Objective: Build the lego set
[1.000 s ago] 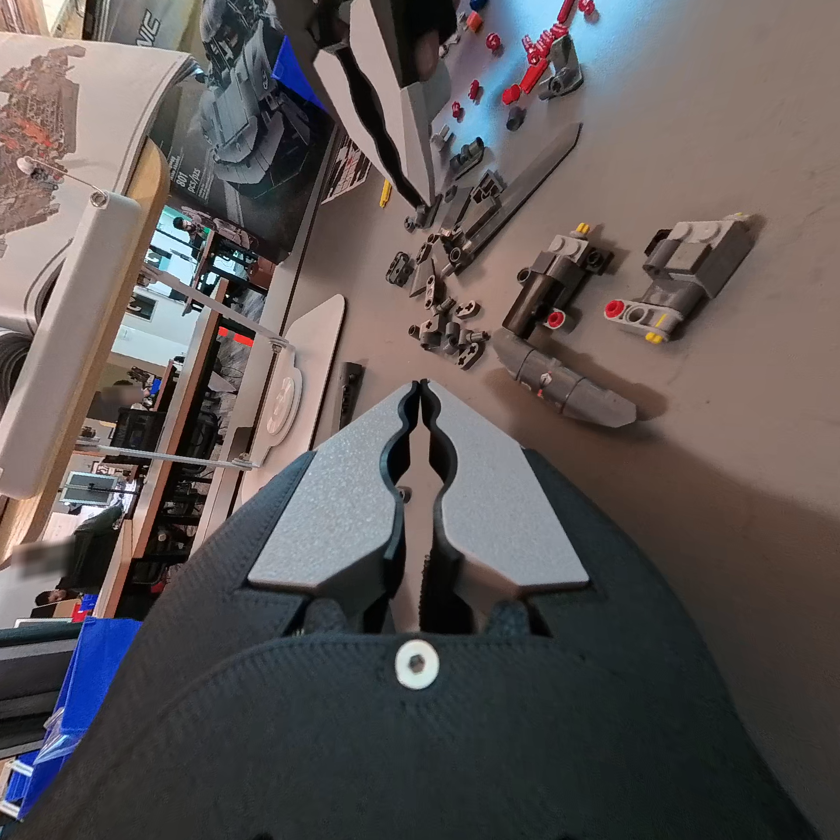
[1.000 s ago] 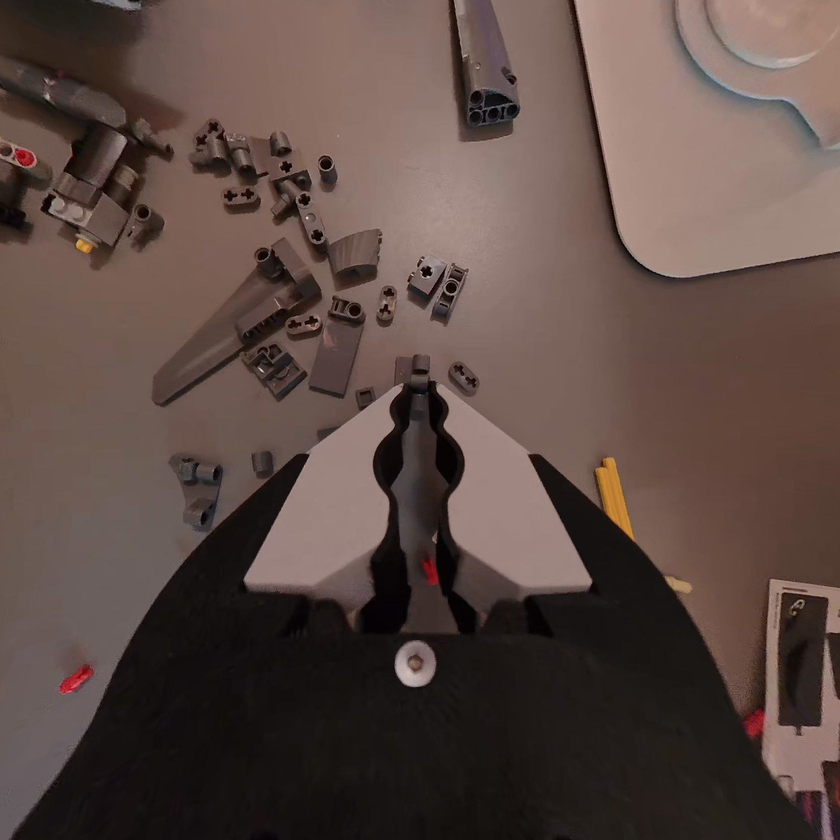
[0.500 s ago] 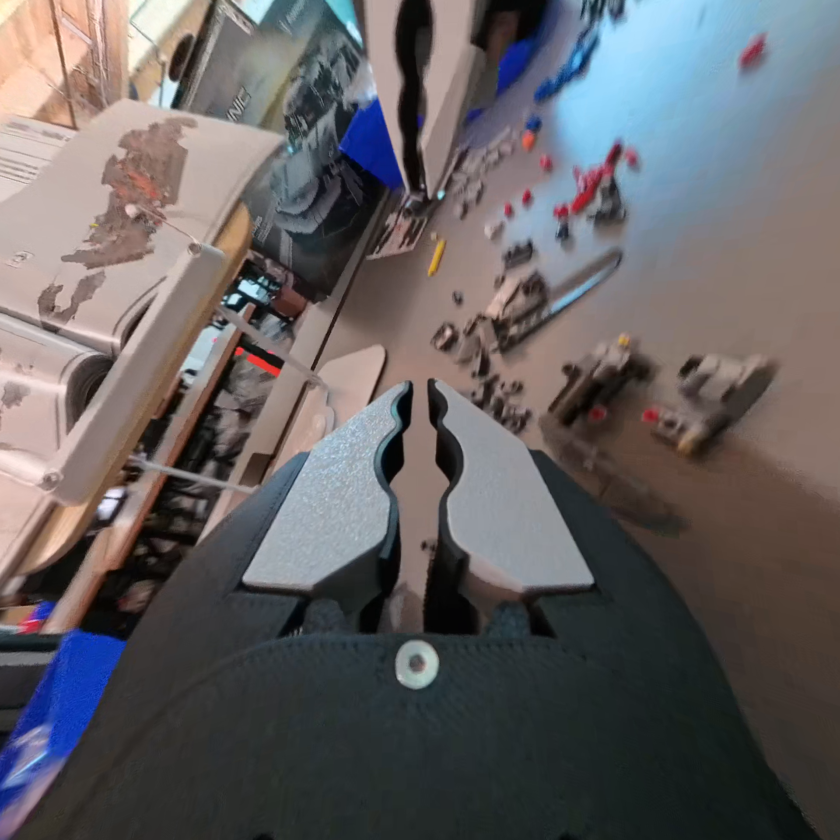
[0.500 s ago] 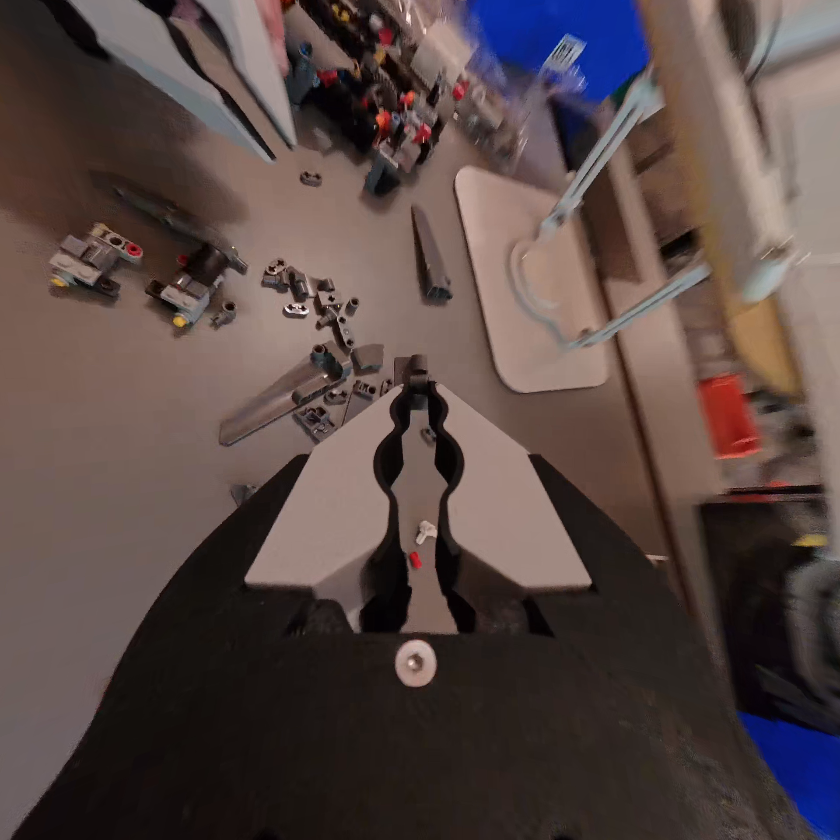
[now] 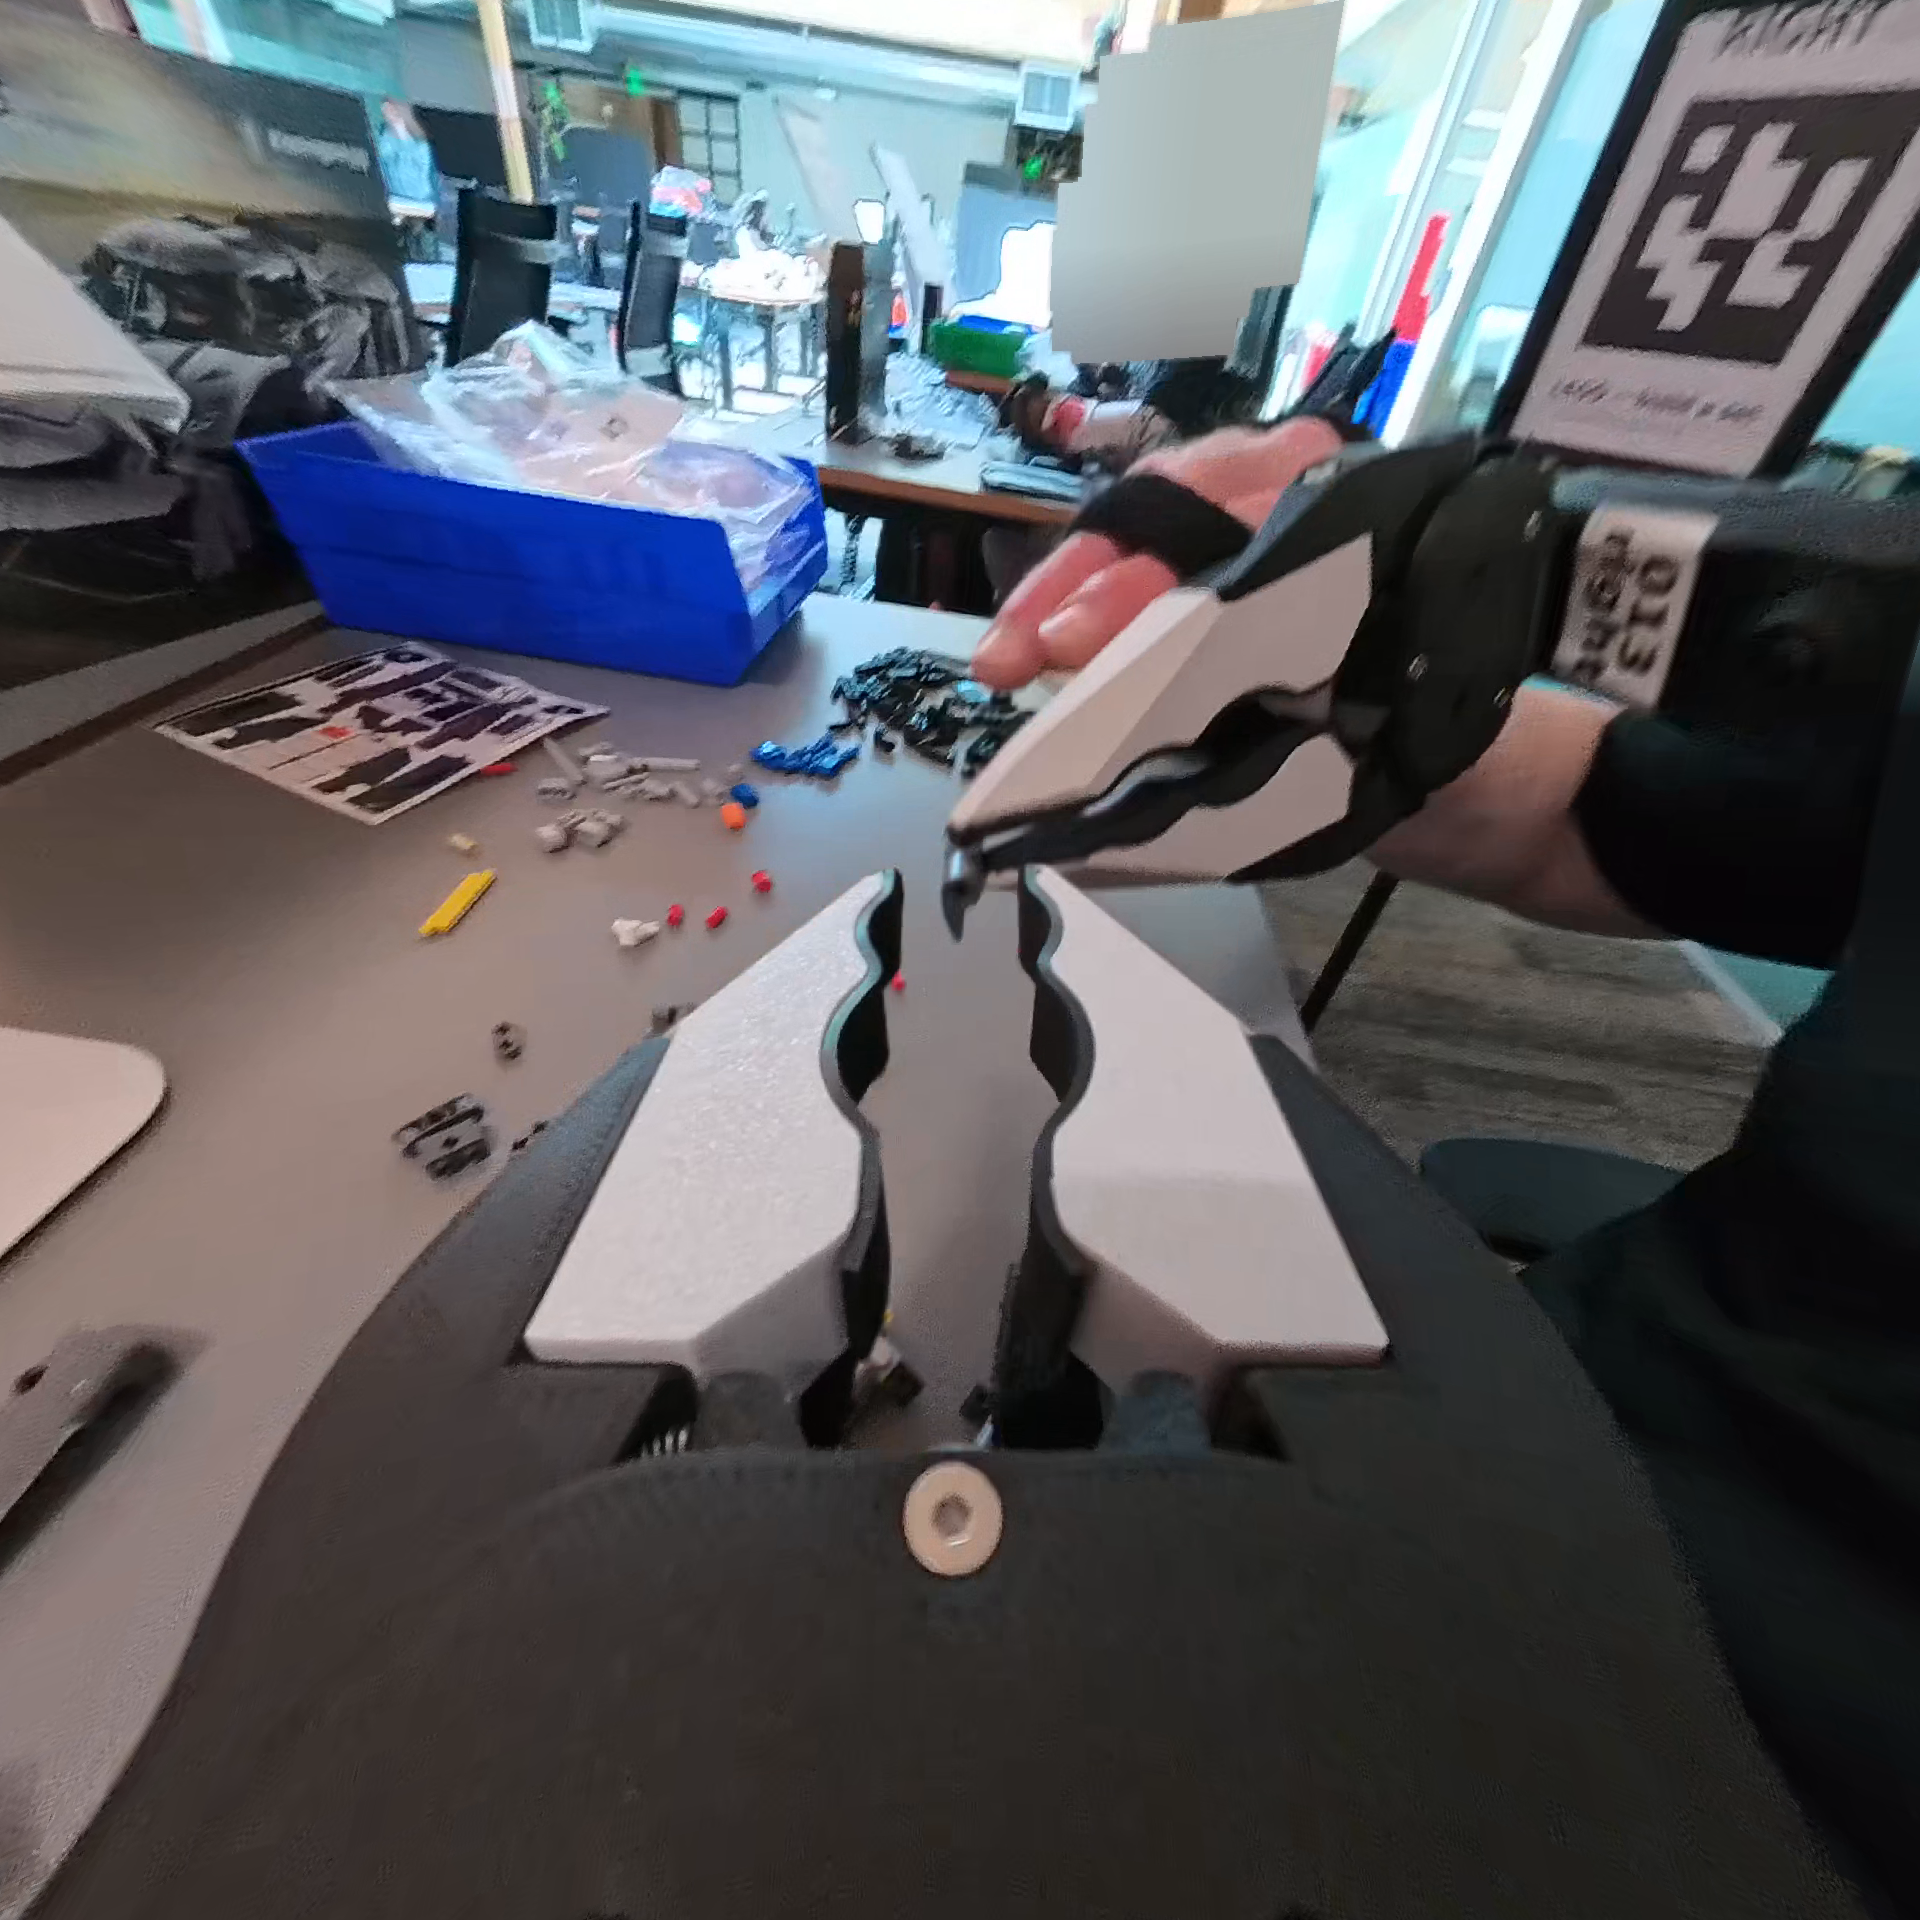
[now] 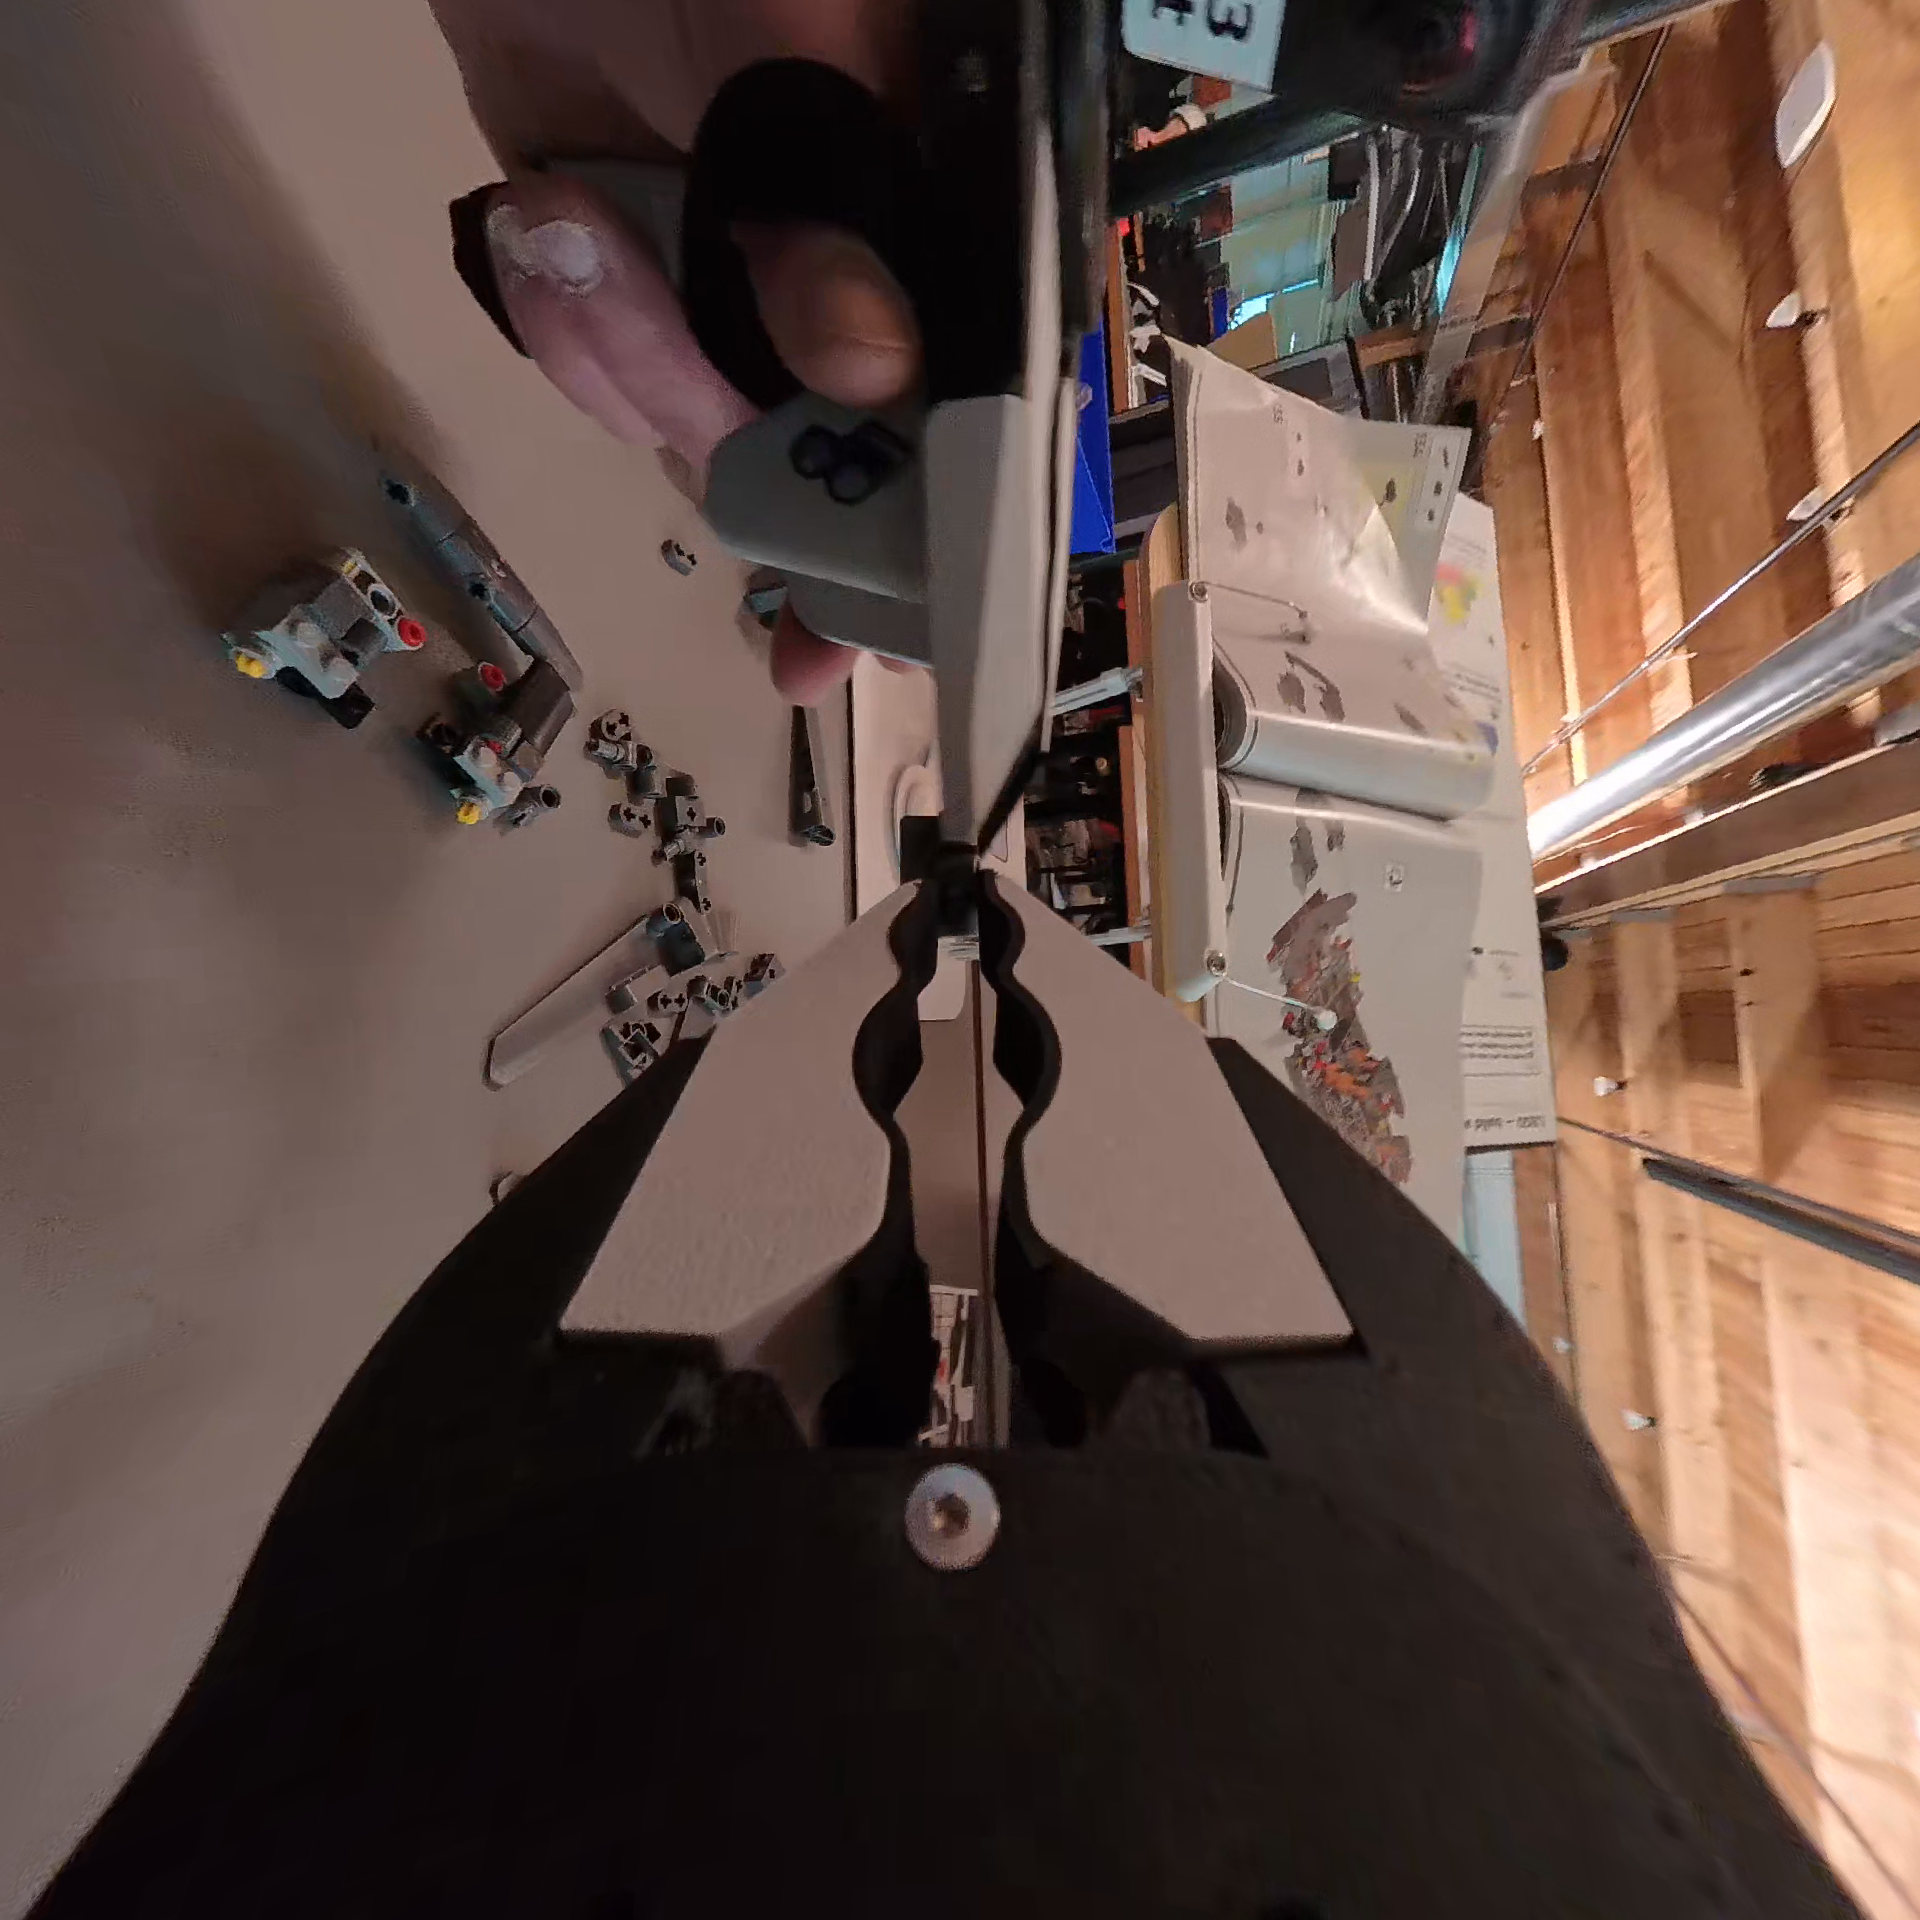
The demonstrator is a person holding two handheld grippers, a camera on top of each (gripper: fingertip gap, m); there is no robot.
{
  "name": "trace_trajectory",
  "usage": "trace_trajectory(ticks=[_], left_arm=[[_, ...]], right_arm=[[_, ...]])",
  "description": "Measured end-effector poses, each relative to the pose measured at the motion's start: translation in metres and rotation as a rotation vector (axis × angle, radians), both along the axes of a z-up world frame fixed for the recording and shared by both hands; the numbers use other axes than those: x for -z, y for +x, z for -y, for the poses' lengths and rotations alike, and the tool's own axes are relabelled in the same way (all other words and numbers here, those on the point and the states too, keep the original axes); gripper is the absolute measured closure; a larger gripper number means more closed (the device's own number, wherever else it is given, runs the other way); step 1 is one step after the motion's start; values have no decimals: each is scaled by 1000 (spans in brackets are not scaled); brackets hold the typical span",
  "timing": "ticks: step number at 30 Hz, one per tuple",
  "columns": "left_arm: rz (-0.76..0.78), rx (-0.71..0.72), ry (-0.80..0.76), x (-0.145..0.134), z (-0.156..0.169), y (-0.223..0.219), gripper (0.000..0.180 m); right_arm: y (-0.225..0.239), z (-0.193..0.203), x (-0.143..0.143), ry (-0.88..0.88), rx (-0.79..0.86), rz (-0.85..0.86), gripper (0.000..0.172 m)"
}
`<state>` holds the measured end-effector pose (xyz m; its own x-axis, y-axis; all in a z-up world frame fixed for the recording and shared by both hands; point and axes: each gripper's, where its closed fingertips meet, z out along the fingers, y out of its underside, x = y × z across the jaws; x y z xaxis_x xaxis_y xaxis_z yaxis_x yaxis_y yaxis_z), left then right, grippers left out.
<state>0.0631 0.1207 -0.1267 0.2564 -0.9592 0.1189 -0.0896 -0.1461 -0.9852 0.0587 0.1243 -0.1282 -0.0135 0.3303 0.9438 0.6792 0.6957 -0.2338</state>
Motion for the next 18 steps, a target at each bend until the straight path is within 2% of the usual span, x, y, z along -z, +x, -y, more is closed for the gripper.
trace_trajectory(ticks=[4, 8, 10, 13, 17, 18], left_arm=[[1, 15, 26, -4, 4, 1, 172], [-16, 3, 36, -3, 2, 0, 172], [-12, 4, 30, -2, 1, -1, 166], [-10, 27, 44, -5, 6, 0, 175], [-38, 6, 99, -4, 5, -1, 176], [-46, -11, 136, -5, 3, -2, 176]], right_arm=[[-6, 4, 1, 51, -10, 1, 168], [-5, 4, -6, 71, -6, -30, 168], [-5, 5, -9, 78, -7, -41, 168], [-4, 6, -11, 110, -1, -34, 168], [-5, 5, -10, 68, -6, -55, 166], [-4, 6, -10, 38, -10, -66, 159]])
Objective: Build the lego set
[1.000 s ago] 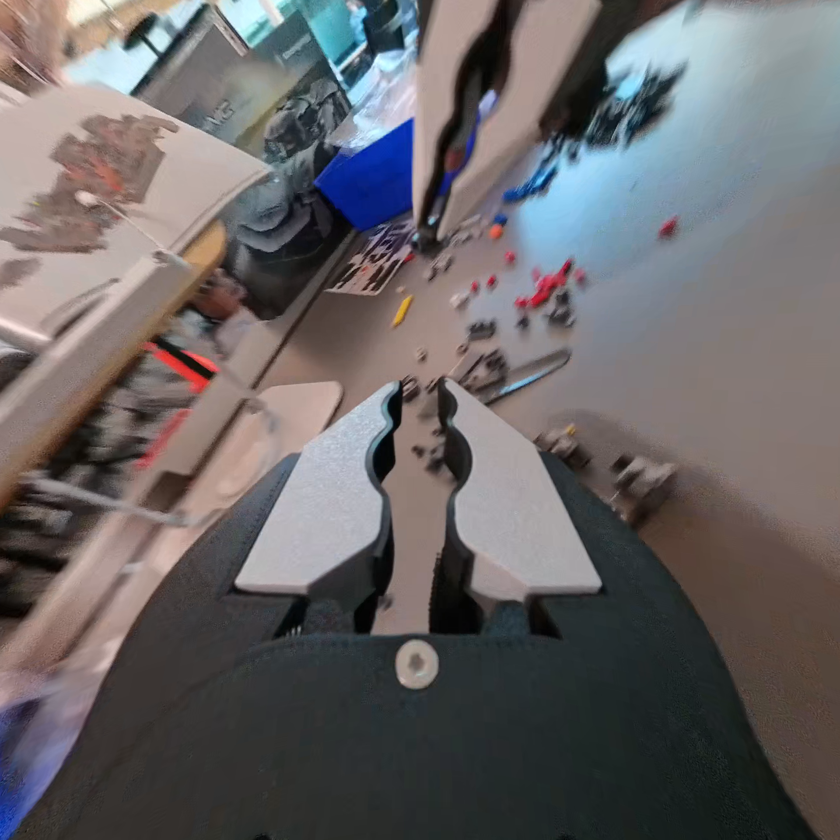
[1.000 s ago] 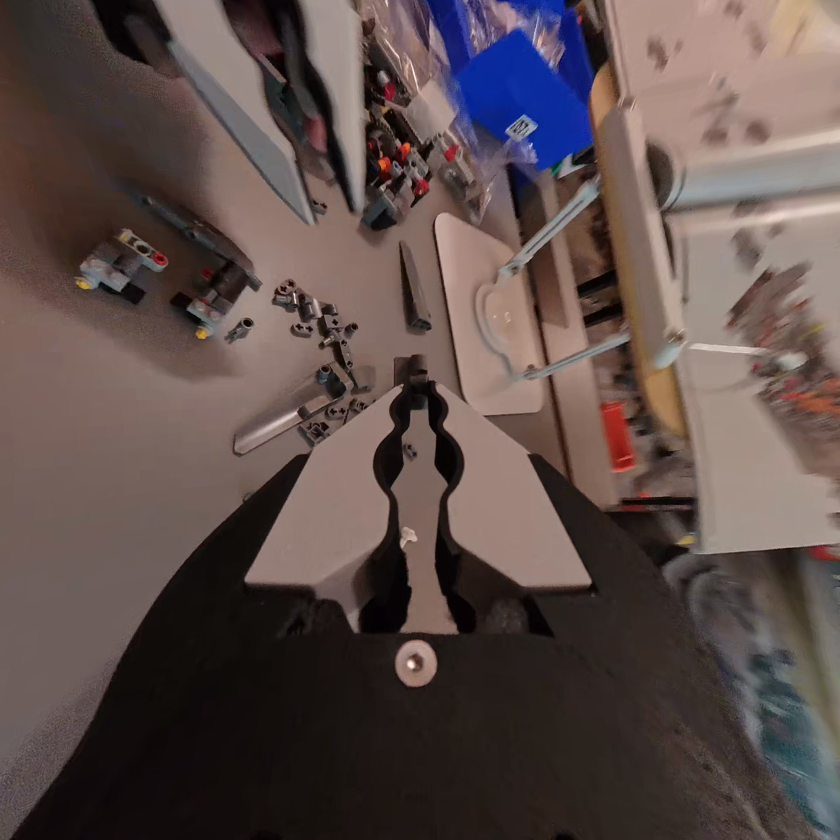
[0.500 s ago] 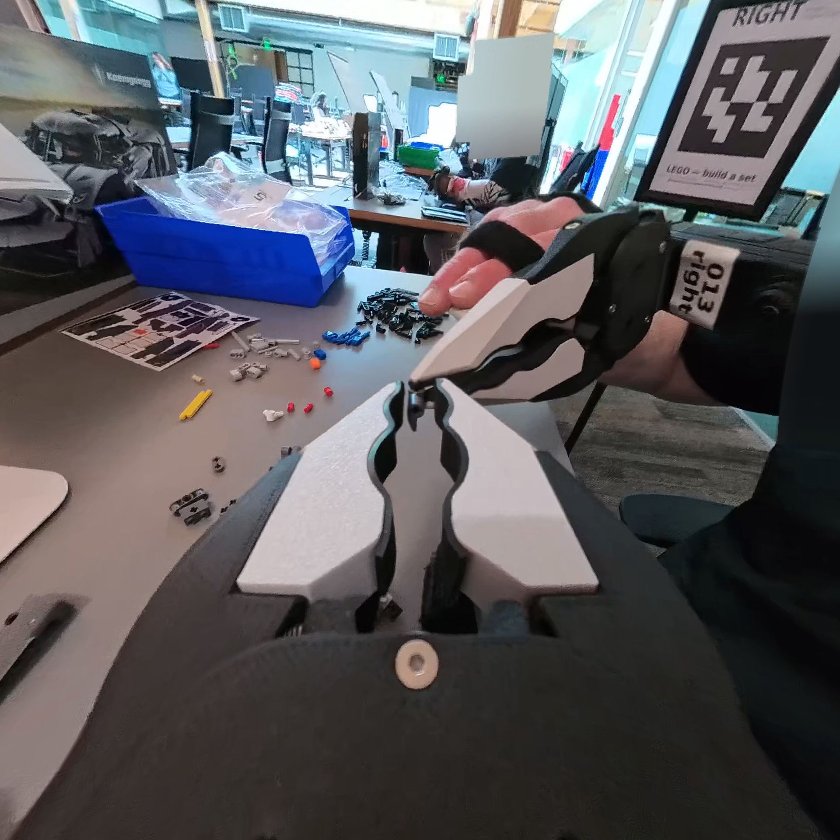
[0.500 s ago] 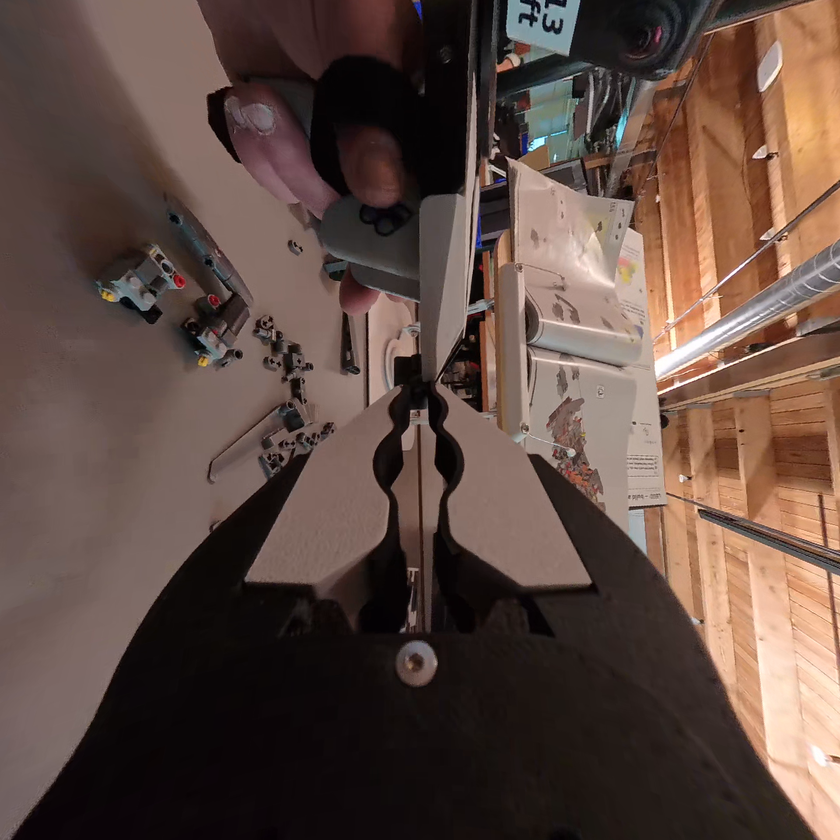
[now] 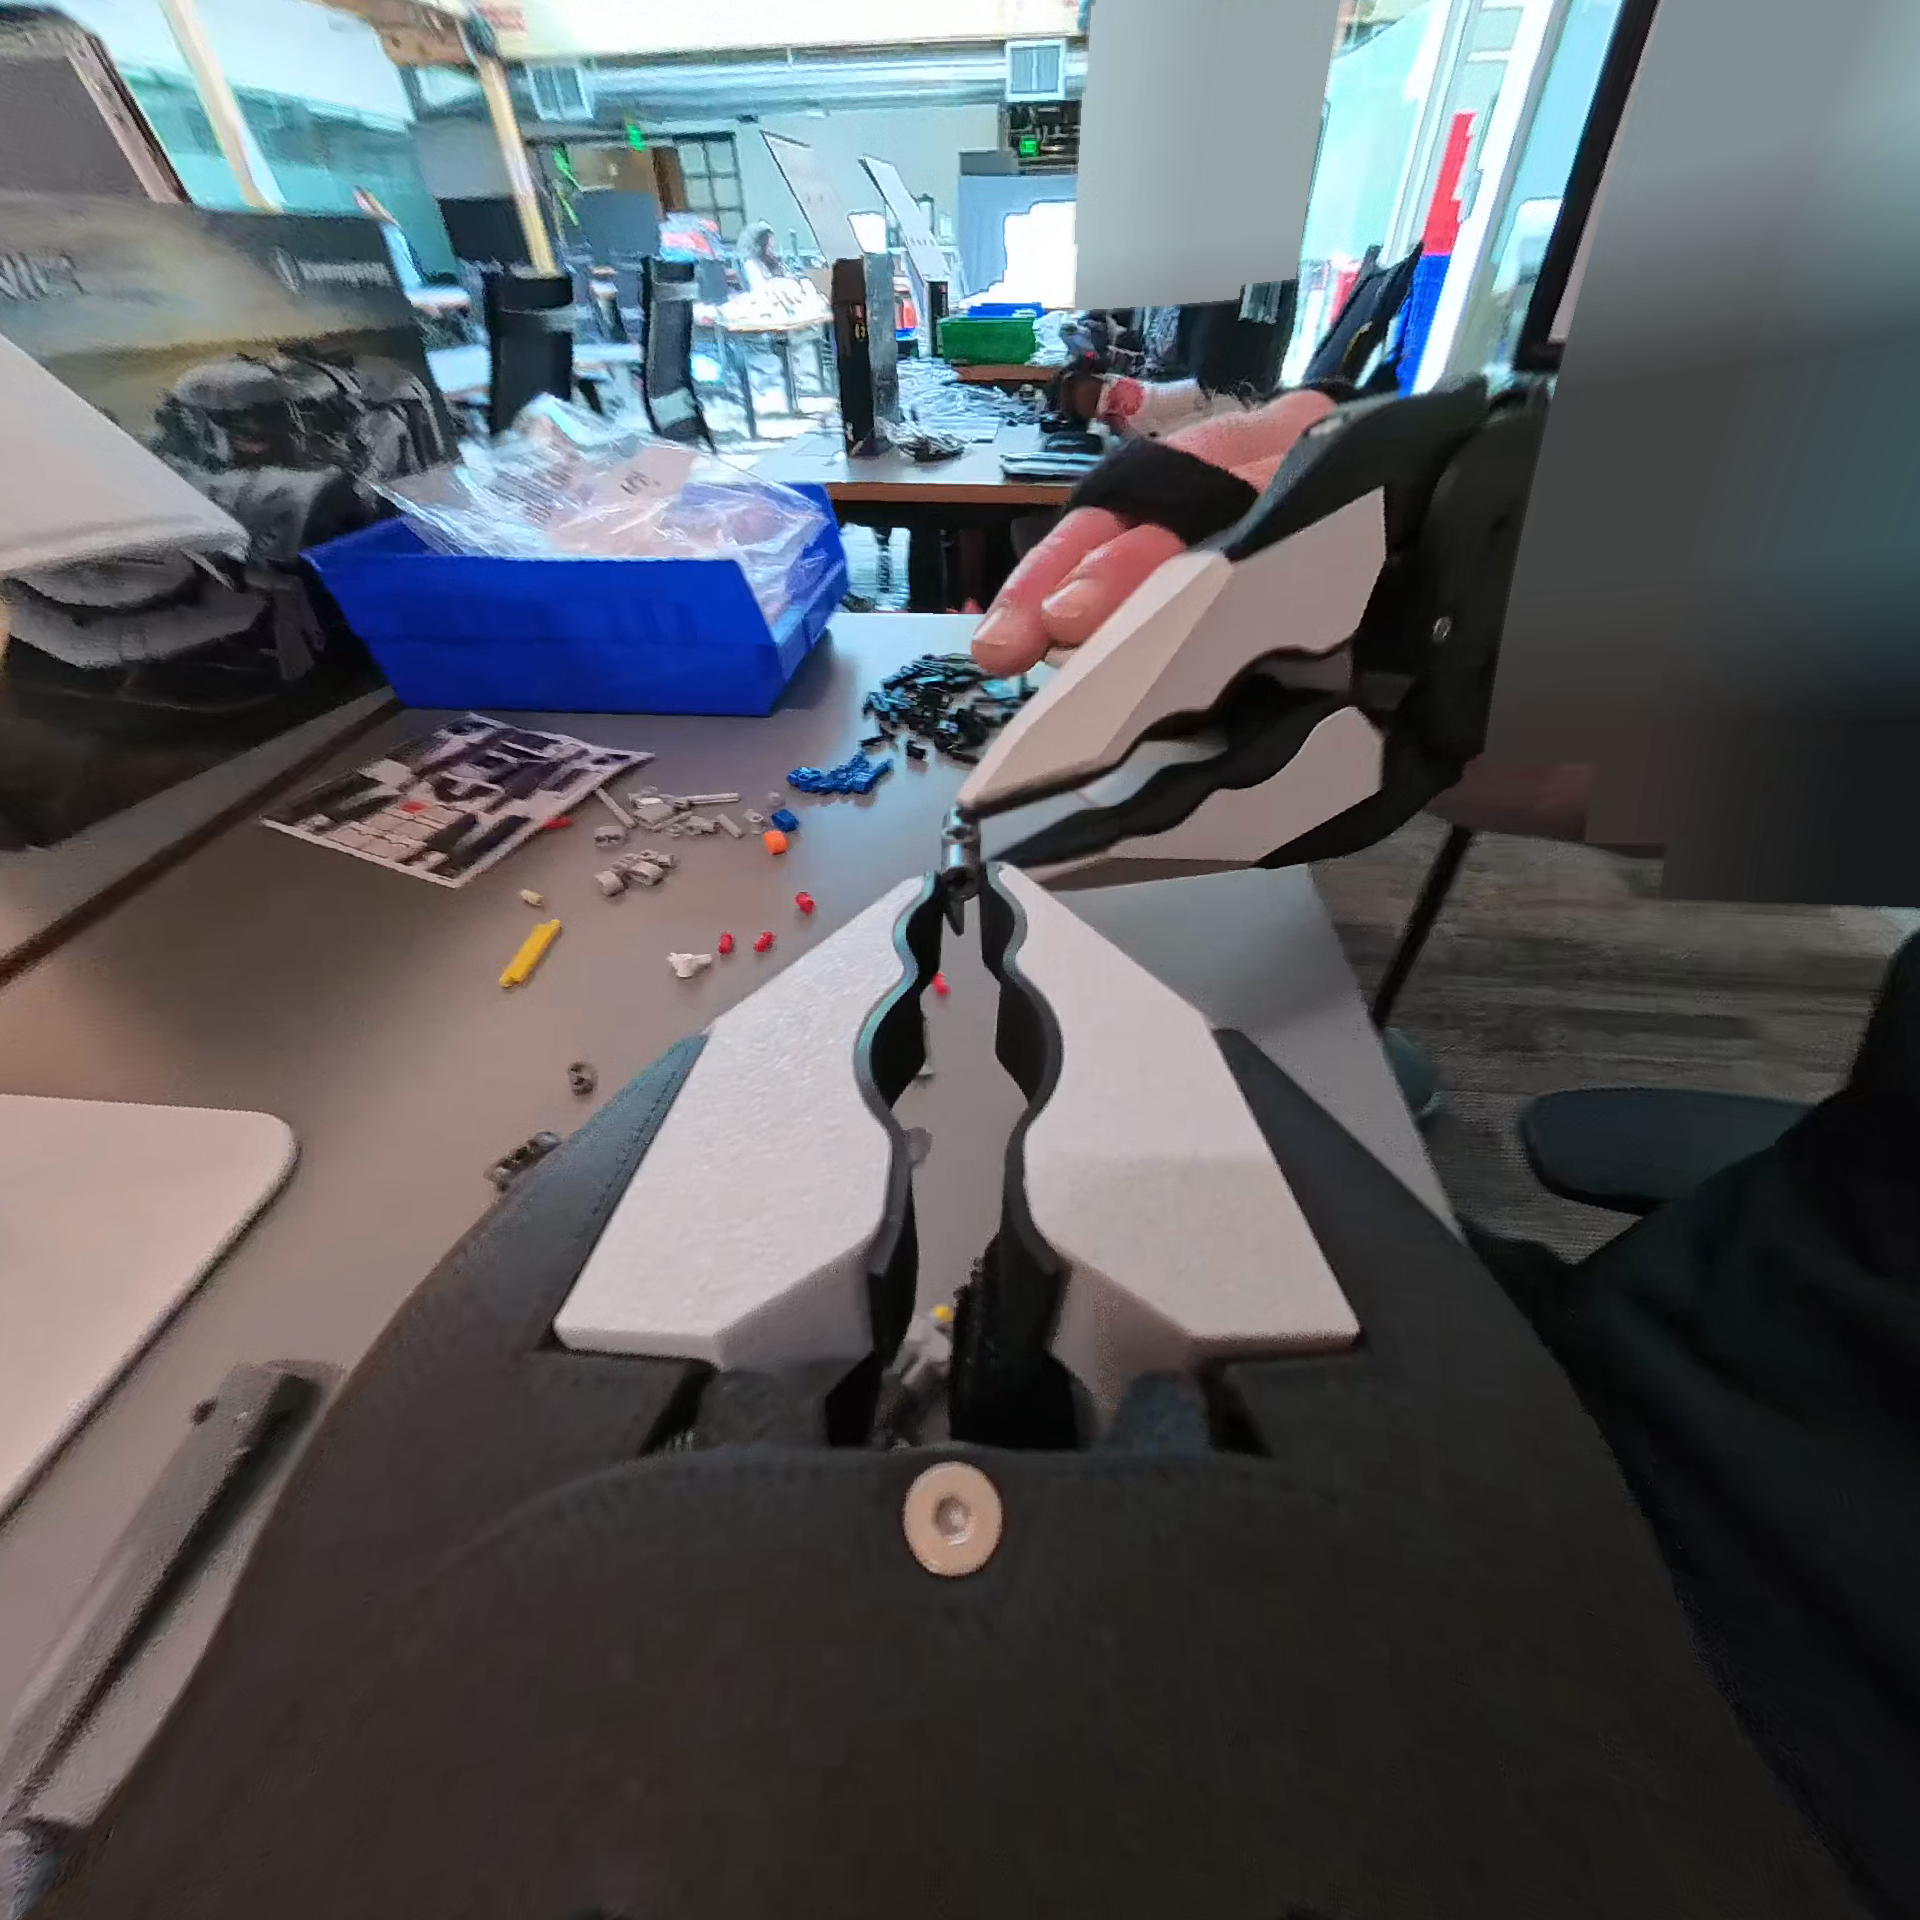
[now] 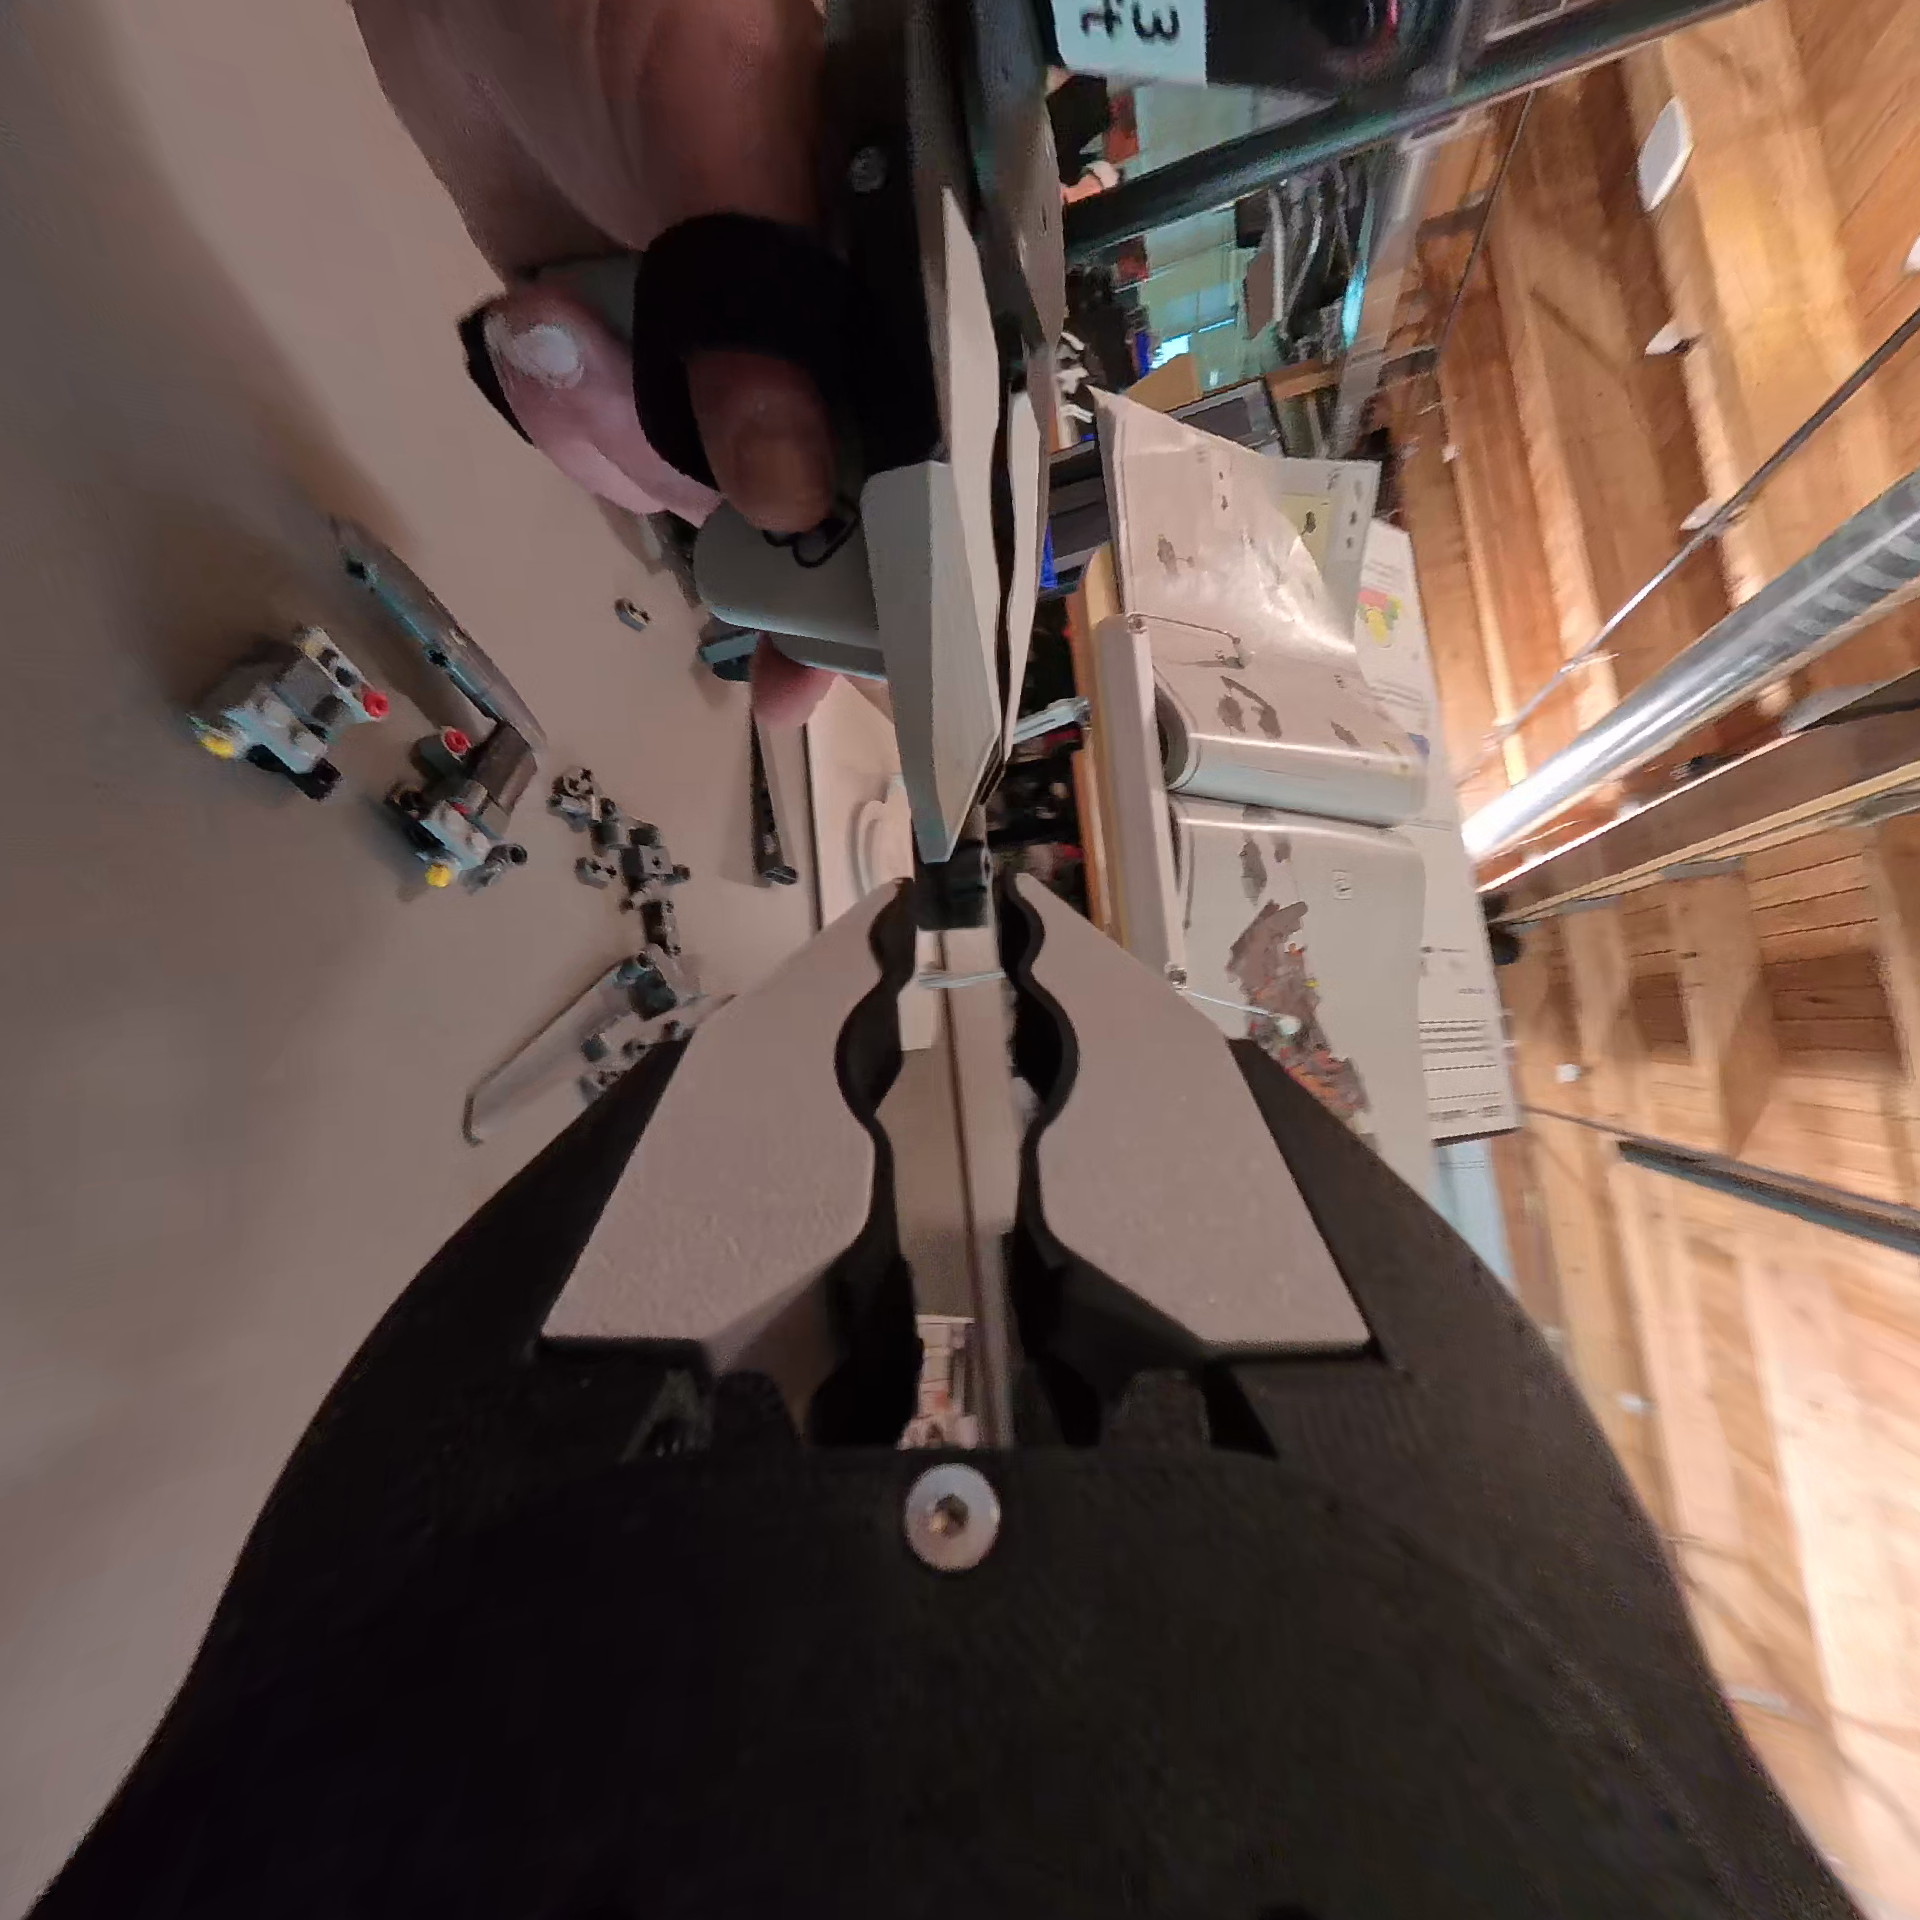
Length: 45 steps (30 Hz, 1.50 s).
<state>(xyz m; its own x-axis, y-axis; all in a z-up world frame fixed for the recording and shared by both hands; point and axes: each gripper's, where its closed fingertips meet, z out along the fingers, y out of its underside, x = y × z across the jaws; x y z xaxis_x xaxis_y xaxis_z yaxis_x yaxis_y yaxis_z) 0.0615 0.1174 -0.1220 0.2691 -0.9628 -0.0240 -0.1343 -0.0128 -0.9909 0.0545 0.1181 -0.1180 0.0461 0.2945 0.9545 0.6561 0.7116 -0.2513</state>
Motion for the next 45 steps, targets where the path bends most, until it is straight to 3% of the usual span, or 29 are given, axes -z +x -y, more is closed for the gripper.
trace_trajectory(ticks=[2, 7, 9, 12, 16, 19, 27, 33, 36, 41, 45], left_arm=[[-36, -35, 137, -4, -2, -3, 176], [-306, -109, 845, -10, 9, -6, 177], [-421, -100, 1065, -4, 18, -3, 176], [-489, -110, 1226, -1, 23, -2, 176], [-566, -88, 1371, 4, 25, -2, 176], [-597, -70, 1420, 6, 27, -3, 176], [-621, -34, 1516, 13, 32, -1, 176], [-607, -84, 1419, 10, 28, -8, 169], [-628, -116, 1314, 15, 25, -25, 168], [-706, -123, 1216, 50, 26, -42, 170], [-734, -82, 1142, 74, 27, -44, 171]], right_arm=[[4, 0, 0, -141, -2, -34, 142], [11, 13, -8, -786, -152, -149, 141], [11, 12, -8, -926, -178, -123, 140], [5, 19, 4, -1088, -212, -6, 139], [-1, 22, 13, -1139, -228, 78, 147], [-3, 26, 17, -1154, -243, 123, 157], [-2, 35, 26, -1190, -259, 170, 158], [7, 28, 30, -1180, -207, 127, 158], [22, 25, 59, -1155, -99, 186, 158], [34, 37, 116, -1220, 4, 284, 158], [36, 37, 137, -1255, 57, 308, 158]])
